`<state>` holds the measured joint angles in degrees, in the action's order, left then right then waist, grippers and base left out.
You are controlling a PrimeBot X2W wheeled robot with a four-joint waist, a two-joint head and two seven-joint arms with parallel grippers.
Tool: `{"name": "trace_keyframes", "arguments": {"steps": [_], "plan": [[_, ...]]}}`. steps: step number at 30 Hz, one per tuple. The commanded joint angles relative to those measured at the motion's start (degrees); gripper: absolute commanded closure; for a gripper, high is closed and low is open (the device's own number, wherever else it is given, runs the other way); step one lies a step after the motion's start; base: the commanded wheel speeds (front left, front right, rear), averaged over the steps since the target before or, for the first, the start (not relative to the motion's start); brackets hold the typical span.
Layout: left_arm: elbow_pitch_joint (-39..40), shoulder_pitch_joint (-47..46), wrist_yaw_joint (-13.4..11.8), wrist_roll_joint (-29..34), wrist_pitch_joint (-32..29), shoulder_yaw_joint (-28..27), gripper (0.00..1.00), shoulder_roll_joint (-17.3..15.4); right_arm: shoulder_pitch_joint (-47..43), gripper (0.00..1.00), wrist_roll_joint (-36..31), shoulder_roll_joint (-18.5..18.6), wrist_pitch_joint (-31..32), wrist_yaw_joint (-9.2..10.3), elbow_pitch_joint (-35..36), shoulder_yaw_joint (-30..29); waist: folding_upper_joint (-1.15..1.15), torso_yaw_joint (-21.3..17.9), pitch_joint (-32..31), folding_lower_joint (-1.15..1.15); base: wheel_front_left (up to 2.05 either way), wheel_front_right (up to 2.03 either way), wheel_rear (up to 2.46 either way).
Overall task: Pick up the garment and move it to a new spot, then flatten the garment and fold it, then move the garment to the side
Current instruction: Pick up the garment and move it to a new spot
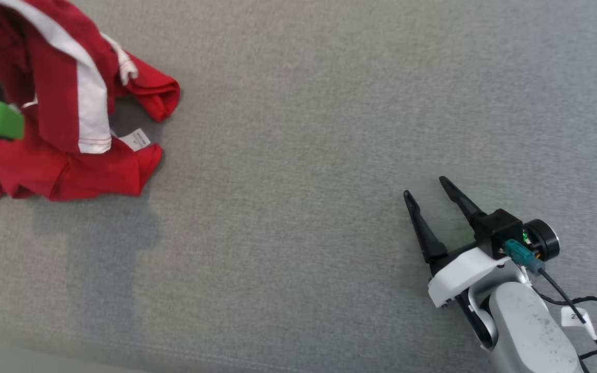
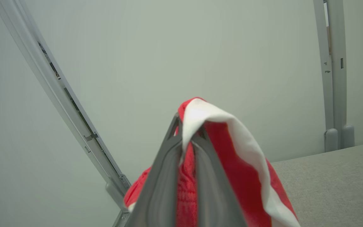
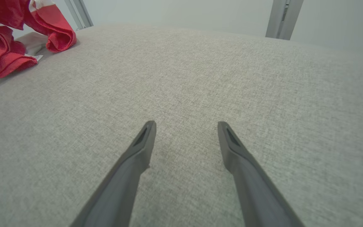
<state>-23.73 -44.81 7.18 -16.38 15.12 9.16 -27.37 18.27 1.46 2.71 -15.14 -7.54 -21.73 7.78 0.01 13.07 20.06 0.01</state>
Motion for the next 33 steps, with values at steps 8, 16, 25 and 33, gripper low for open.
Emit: {"name": "trace_keyframes", "arguments": {"steps": [8, 16, 25, 33], "plan": [[11.05, -3.47, 0.36, -2.38, 0.04, 9.82, 1.0, 4.21, -3.07, 0.0, 3.55, 0.32, -0.02, 0.1, 0.79, -0.32, -0.01, -10.92, -7.62, -0.01, 0.0, 0.0, 0.0], [12.73, -4.84, 0.37, -5.13, 0.05, 15.15, 1.0, 14.06, -5.15, 0.0, 4.08, 0.3, -0.01, 0.1, 1.36, -0.56, -0.01, -18.25, -8.79, -0.01, 0.0, 0.0, 0.0], [7.3, 2.26, 0.27, -2.84, 0.05, 15.17, 1.0, 22.32, -6.1, 0.0, 4.51, 0.29, -0.01, 0.1, 2.1, -1.06, -0.01, -21.03, -9.35, -0.01, 0.0, 0.0, 0.0], [-1.26, 16.95, -0.44, 1.37, 0.06, 10.16, 0.0, 20.28, -6.8, 0.0, 3.8, 0.29, -0.01, 0.1, 2.41, -2.38, -0.01, -19.47, -9.33, -0.01, 0.0, 0.0, 0.0]]}}
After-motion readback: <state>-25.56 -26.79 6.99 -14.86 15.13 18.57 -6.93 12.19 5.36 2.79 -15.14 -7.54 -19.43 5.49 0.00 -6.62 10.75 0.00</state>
